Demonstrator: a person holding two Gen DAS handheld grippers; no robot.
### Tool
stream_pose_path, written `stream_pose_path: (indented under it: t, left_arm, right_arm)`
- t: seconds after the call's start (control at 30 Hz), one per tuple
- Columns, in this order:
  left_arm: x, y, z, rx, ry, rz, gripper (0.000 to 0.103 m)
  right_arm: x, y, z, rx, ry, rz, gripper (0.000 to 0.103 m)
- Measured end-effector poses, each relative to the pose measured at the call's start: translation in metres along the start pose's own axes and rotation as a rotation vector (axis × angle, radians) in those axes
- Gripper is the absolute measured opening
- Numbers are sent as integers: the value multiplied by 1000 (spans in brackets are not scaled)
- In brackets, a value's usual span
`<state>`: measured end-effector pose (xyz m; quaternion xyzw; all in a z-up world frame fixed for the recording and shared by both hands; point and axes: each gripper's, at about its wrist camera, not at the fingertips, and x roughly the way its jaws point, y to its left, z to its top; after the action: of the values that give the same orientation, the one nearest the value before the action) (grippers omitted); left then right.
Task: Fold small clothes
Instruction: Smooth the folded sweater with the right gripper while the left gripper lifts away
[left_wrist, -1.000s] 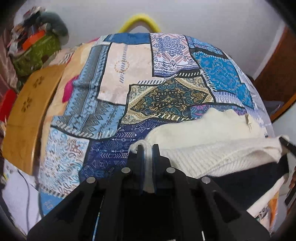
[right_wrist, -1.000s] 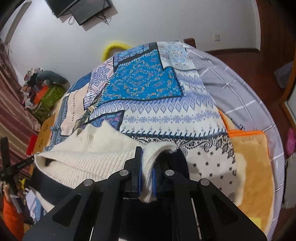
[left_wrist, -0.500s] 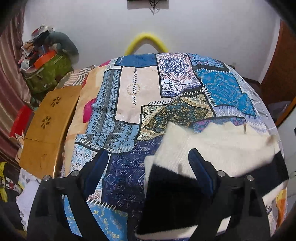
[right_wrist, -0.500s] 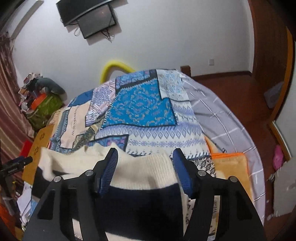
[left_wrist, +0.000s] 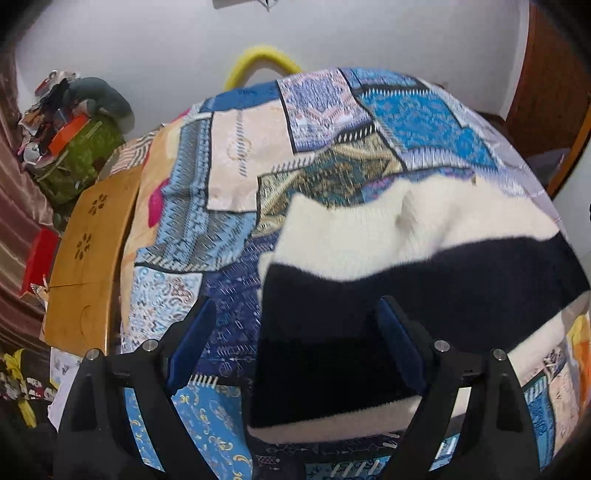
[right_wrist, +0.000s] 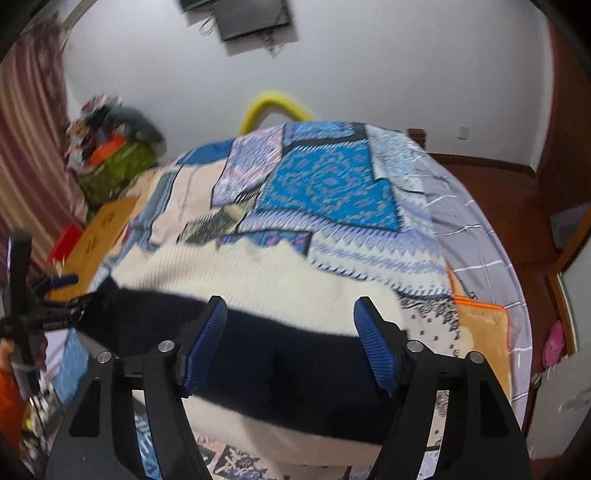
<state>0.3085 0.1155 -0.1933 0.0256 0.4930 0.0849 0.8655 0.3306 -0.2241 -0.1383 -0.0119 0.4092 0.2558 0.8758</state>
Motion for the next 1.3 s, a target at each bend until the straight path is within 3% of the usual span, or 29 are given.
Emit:
stream_pose_path:
  t: [0.23, 0.43, 0.53, 0.77, 0.93, 1.13, 1.3]
  left_arm:
    - [30, -6, 4, 5, 43, -2, 88]
    - [58, 3, 15, -22, 64, 9, 92]
    - [69, 18, 25, -77, 65, -10, 94]
    - [82, 48, 40, -154, 57, 82, 94]
    - [74, 61, 35, -173, 47, 69, 94]
    - [40, 51, 19, -98, 4, 96, 94]
    - [9, 43, -8, -115, 6, 7, 94]
  right_arm:
    - [42, 44, -24, -168, 99, 18, 69]
    - [78, 53, -38, -183, 182, 39, 69]
    - [83, 47, -42, -174, 169, 48, 75]
    - [78, 41, -44, -162, 155, 54, 75]
    - [76, 32, -45, -138, 152, 45, 75]
    - [69, 29, -45, -99, 155, 35, 75]
    - [59, 30, -46, -82, 149, 41, 75]
